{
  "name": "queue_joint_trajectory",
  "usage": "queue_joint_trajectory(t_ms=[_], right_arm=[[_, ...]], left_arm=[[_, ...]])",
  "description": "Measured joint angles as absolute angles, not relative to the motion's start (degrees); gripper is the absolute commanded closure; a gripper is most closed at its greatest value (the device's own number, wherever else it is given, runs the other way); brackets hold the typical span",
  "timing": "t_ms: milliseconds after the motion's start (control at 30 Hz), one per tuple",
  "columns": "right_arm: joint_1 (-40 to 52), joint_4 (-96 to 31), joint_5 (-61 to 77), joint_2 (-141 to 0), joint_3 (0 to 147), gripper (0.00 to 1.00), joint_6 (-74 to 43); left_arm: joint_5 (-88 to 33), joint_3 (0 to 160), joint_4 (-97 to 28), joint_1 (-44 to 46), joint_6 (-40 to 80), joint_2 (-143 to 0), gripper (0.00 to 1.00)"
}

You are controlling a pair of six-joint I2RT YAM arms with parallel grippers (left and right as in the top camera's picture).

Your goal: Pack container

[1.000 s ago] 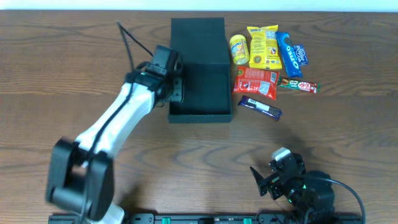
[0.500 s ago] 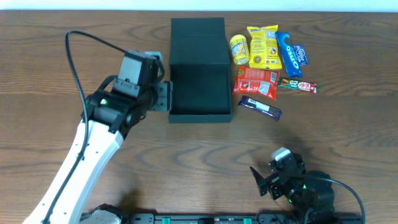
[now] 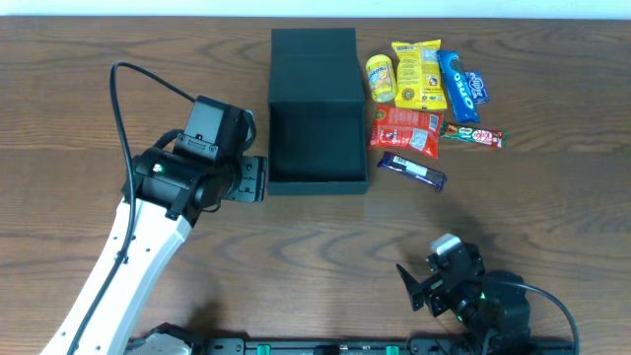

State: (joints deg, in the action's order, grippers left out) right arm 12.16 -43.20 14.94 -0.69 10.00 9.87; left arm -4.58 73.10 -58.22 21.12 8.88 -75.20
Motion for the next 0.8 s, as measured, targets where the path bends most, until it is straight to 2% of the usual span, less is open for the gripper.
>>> queue_joint_trajectory(t_ms=[333, 467, 533, 600, 800], right_arm=[[12.16, -42.78, 14.94, -0.69, 10.0, 0.01, 9.87], [12.16, -38.44, 15.94, -0.69, 9.91, 0.01, 9.21], [12.16, -32.29, 19.16, -0.69, 9.76, 0.01, 4.91], [12.16, -27.33, 23.29, -0.67, 9.69, 0.01, -4.19], [12.16, -25.65, 28.93, -0.67, 9.67, 0.01, -25.93]], left_arm=[[-5.48, 73.1, -58.28, 21.12, 7.38, -75.2, 0.31], [-5.63, 73.1, -58.26, 21.12, 7.14, -75.2, 0.31], [-5.65, 73.1, -58.24, 21.12, 6.98, -75.2, 0.31], [-5.65, 73.1, -58.13, 21.12, 6.98, -75.2, 0.31], [-5.65, 73.1, -57.98, 21.12, 6.96, -75.2, 0.3]])
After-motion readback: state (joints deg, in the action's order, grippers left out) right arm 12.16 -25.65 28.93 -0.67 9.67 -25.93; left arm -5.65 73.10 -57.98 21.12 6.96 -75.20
